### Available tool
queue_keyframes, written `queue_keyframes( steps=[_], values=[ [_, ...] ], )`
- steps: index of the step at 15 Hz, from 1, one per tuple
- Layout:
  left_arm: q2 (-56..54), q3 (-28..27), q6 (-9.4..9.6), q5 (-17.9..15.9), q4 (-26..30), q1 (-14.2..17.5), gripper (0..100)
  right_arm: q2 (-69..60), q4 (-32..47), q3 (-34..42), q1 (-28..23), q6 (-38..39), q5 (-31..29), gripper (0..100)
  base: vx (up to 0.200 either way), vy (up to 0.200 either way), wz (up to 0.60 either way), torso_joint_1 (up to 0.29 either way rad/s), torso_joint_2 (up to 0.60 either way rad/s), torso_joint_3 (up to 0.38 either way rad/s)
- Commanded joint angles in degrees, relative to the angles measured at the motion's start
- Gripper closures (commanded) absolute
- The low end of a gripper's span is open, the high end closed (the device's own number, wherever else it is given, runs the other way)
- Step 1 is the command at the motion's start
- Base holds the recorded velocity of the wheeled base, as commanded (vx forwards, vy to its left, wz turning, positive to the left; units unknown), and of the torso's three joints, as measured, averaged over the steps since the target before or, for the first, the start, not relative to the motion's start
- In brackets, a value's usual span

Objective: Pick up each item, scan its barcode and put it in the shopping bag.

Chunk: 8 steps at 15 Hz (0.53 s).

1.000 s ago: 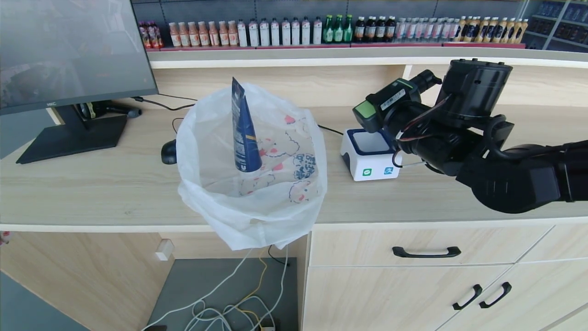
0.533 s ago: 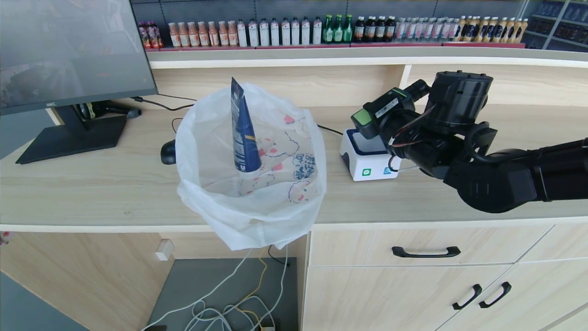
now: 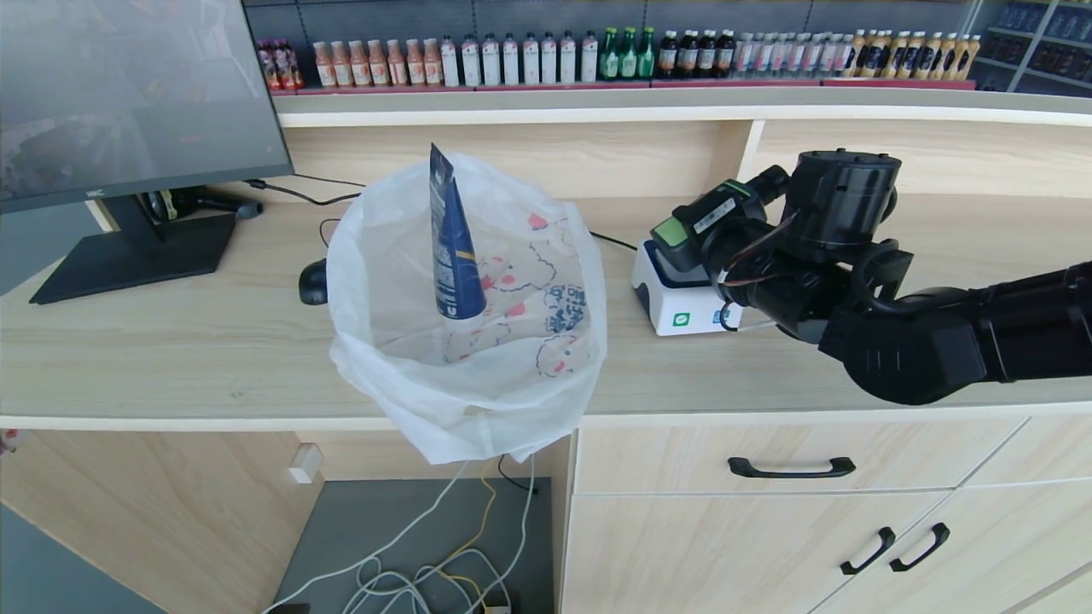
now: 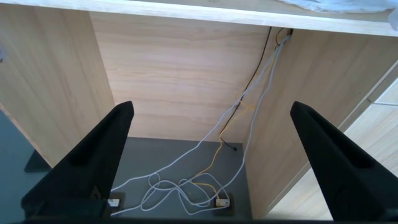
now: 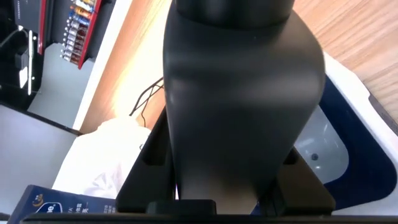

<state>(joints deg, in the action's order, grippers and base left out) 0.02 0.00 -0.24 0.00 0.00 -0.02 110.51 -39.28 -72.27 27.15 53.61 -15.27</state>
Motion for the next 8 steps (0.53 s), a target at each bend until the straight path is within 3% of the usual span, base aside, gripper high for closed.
queue_keyframes(
  steps=[1, 8],
  values=[
    [-0.02, 0.0, -0.02, 0.0, 0.0, 0.02, 0, 0.06, -0.01, 0.63, 0.01, 0.0, -0.02, 100, 0.0, 0.0, 0.0, 0.0, 0.0, 0.0],
    [-0.02, 0.0, -0.02, 0.0, 0.0, 0.02, 0, 0.67, -0.1, 1.6, 0.01, 0.26, -0.19, 100, 0.0, 0.0, 0.0, 0.0, 0.0, 0.0]
  ],
)
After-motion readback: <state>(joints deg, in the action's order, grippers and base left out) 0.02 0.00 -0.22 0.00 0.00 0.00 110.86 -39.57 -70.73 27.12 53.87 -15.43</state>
